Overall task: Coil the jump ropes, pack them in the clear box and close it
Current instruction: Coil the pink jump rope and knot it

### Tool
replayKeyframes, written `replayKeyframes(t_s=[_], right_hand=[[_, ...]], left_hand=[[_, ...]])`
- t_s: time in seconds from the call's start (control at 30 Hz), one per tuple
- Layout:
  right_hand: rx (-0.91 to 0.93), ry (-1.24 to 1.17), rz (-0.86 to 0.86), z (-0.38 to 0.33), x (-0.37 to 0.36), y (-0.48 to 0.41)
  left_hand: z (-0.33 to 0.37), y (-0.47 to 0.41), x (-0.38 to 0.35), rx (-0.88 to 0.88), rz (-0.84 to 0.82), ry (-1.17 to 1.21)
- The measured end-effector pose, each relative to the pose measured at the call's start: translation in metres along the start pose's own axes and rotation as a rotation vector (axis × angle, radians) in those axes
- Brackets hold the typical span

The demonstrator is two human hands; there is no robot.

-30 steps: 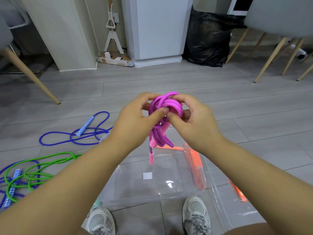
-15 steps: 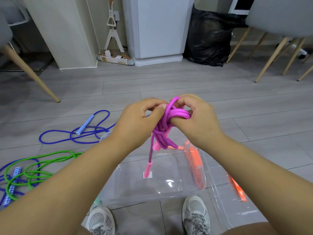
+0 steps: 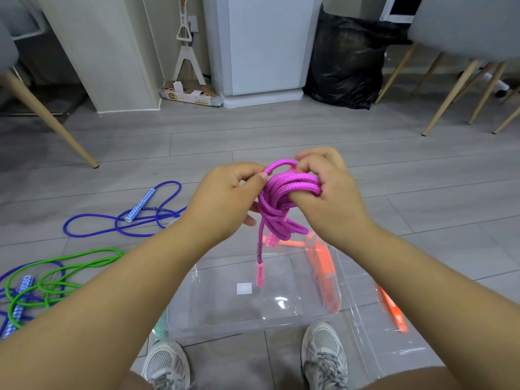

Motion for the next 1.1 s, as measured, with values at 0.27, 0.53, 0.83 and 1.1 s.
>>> replayKeyframes(t_s=[0.27, 0.53, 0.83, 1.1], right_hand=[[-0.160, -0.360, 0.177, 0.020, 0.014, 0.003], [-0.315, -0.581, 0.296, 0.034, 0.024, 0.006], [-0.396, -0.614, 0.347, 0.059, 0.030, 0.006], [-0.585, -0.413, 0.288, 0.111, 0.038, 0.022]], left_hand=[[-0.023, -0.010, 0.009, 0.089, 0.042, -0.041], [-0.034, -0.003, 0.003, 0.035, 0.000, -0.147], [-0.060, 0.001, -0.017, 0.064, -0.244, -0.656], [-0.090, 0.008, 0.008, 0.160, -0.397, -0.793]])
Point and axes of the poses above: each hand's wrist, its own y-axis away from the middle knuckle, its own x-axis out of the back of the hand, z = x × y, the point moved 10 cm from there along -y, towards the middle knuckle, and after that the axes turned 7 degrees about -z, right-handed, at the moved point
